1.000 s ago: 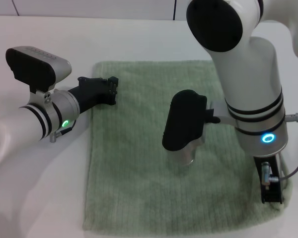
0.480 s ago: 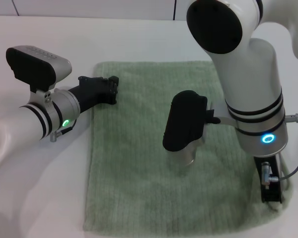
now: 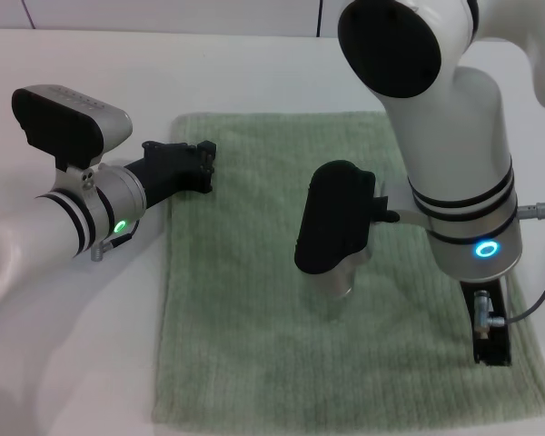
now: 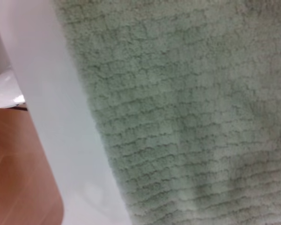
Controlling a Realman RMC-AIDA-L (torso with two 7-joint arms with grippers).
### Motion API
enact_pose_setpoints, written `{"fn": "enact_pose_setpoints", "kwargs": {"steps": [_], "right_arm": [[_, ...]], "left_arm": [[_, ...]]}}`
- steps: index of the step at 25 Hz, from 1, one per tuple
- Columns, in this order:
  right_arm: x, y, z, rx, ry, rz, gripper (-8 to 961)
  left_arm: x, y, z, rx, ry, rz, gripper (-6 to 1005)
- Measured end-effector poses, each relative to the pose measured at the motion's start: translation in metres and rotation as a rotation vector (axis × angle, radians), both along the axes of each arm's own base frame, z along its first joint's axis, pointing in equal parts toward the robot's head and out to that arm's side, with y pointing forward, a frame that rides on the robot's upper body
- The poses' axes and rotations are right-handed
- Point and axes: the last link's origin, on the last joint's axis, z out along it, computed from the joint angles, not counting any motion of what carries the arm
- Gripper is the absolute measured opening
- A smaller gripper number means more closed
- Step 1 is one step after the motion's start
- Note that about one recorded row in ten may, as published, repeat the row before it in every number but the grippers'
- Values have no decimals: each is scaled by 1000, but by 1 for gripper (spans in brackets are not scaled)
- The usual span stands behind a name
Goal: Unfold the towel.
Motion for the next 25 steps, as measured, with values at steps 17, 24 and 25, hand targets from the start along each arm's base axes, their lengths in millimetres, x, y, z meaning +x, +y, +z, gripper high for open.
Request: {"fn": "enact_pose_setpoints", "kwargs": {"steps": [17,24,25], "right_arm": [[-37,45,-12,193,295,299,209],[-54,88,-5,423,655,439,218],[-55,95,-2,461,702,447,220]], "left_arm": [[-2,0,2,7,-1,6,-1],[2,-1,8,33,-36,-3,0],[4,1,15,59,-53,-7,0]]}}
